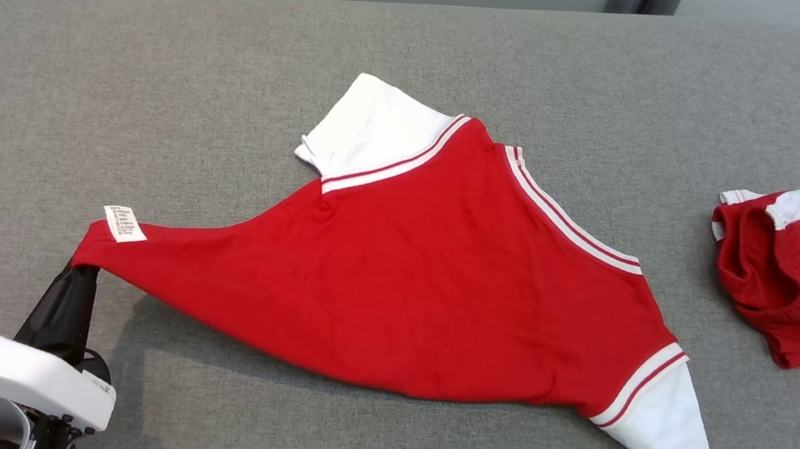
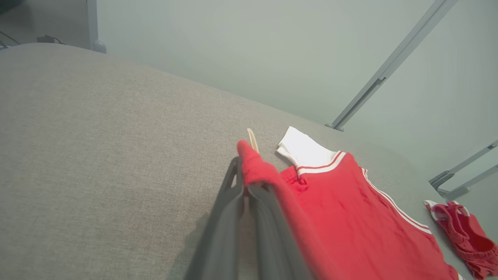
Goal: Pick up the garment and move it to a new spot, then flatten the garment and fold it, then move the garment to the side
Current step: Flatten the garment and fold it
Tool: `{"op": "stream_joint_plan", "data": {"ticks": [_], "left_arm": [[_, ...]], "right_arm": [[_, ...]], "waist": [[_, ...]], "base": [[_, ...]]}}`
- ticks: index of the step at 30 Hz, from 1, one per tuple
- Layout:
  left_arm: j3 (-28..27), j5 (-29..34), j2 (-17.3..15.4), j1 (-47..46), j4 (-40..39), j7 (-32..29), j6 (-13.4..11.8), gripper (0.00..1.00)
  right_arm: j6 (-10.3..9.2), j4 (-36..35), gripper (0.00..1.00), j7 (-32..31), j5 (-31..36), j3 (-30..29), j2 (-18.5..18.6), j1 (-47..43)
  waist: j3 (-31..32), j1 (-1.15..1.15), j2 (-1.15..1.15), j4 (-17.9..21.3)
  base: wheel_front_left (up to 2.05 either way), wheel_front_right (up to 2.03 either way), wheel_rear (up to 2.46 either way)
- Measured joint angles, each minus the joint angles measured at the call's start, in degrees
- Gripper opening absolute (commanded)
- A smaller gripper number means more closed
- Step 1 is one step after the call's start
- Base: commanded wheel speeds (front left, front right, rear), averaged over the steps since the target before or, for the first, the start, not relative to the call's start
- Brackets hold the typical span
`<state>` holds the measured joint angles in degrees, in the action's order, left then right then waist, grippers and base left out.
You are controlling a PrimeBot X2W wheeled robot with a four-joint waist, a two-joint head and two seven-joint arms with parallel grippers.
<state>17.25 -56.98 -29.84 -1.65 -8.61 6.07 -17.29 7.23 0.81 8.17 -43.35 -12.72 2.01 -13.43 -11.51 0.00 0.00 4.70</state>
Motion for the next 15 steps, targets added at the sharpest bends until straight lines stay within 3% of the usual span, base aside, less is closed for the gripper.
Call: {"op": "stream_joint_plan", "data": {"ticks": [7,15], "left_arm": [[0.3,0.0,0.1,0.2,0.2,0.1,0.0,0.0],[1.5,0.0,0.4,0.3,1.0,-0.1,0.1,0.0]], "right_arm": [[0.0,-7.2,1.0,0.9,10.1,-3.5,5.6,5.6],[0.01,-11.5,1.0,-0.8,28.7,5.5,11.8,12.4]], "waist": [[1.7,0.0,0.0,-0.7],[4.2,0.0,0.0,-2.0]], "base": [[0.0,0.0,0.0],[0.0,0.0,0.0]]}}
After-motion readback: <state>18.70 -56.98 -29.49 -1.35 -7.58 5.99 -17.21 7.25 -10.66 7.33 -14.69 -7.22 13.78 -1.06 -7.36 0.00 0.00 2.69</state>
